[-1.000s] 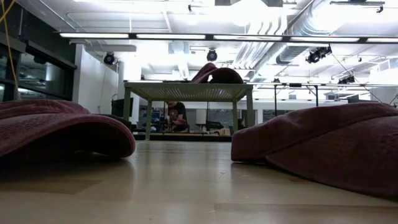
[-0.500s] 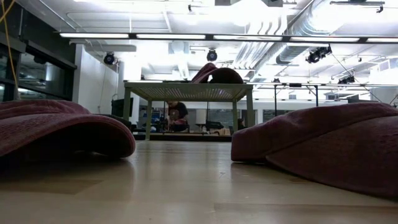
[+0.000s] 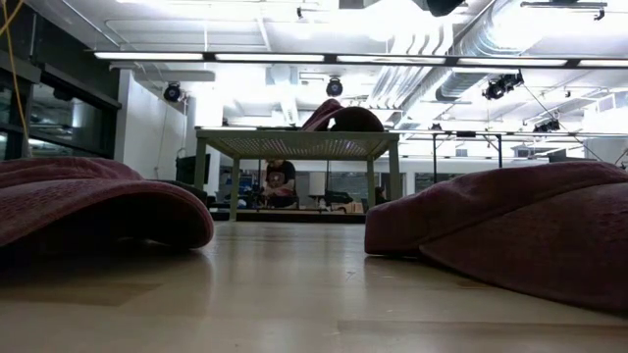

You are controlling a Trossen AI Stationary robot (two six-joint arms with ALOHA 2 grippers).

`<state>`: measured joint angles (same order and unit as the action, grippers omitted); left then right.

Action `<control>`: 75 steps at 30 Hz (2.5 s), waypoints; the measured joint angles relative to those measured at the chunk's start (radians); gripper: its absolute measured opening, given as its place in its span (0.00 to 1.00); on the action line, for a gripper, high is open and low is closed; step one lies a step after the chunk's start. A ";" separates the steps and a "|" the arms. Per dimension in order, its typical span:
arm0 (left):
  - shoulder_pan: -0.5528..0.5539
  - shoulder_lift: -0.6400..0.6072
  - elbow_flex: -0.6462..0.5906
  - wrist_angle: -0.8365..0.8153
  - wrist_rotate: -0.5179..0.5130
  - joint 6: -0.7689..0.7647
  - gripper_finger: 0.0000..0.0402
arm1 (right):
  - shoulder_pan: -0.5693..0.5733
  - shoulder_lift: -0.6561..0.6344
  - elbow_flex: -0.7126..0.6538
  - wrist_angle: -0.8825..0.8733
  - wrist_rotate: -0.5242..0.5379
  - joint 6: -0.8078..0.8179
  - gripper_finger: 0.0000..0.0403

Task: Pick & Place hat
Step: Put the center black cap on the left side of shelf

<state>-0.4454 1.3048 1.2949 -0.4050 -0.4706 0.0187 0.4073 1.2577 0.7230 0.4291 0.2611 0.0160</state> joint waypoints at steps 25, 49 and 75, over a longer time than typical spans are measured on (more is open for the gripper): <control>-0.026 -0.082 -0.001 -0.131 -0.281 -0.139 0.23 | -0.025 -0.007 0.005 0.026 0.063 0.014 0.01; -0.075 0.035 -0.273 0.257 -0.531 0.121 0.23 | -0.185 -0.009 0.004 0.147 0.003 0.127 0.01; -0.092 0.314 -0.154 0.635 -0.957 1.075 0.23 | -0.245 -0.009 0.003 0.181 -0.093 0.324 0.01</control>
<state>-0.5369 1.6189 1.1408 0.2303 -1.4281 1.0933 0.1627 1.2491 0.7261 0.6105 0.1681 0.3396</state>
